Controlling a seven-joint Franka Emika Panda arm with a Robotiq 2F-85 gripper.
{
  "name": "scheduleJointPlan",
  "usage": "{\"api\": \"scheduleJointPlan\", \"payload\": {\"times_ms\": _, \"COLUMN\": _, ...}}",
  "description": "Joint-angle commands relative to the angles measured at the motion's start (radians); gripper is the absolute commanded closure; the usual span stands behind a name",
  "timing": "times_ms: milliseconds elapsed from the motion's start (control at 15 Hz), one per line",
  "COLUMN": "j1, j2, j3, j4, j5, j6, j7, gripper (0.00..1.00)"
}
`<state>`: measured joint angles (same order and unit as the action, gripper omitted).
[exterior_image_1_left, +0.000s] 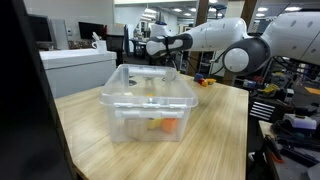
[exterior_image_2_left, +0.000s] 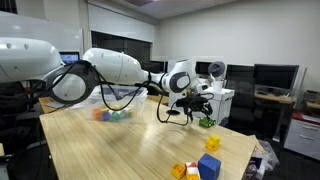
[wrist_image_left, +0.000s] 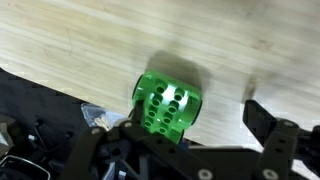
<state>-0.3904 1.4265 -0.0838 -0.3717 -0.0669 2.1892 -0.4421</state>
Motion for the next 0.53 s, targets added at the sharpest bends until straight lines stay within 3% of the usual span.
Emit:
{"api": "scheduleJointPlan", "payload": {"times_ms": 0, "j1": -0.008, "j2": 0.003, "j3": -0.021, "j4": 0.004, "j5": -0.021, "j6": 0.002, "j7": 0.006, "gripper": 0.00}}
{"api": "scheduleJointPlan", "payload": {"times_ms": 467, "j1": -0.011, "j2": 0.005, "j3": -0.049, "j4": -0.004, "j5": -0.033, "j6": -0.009, "j7": 0.033, "gripper": 0.00}}
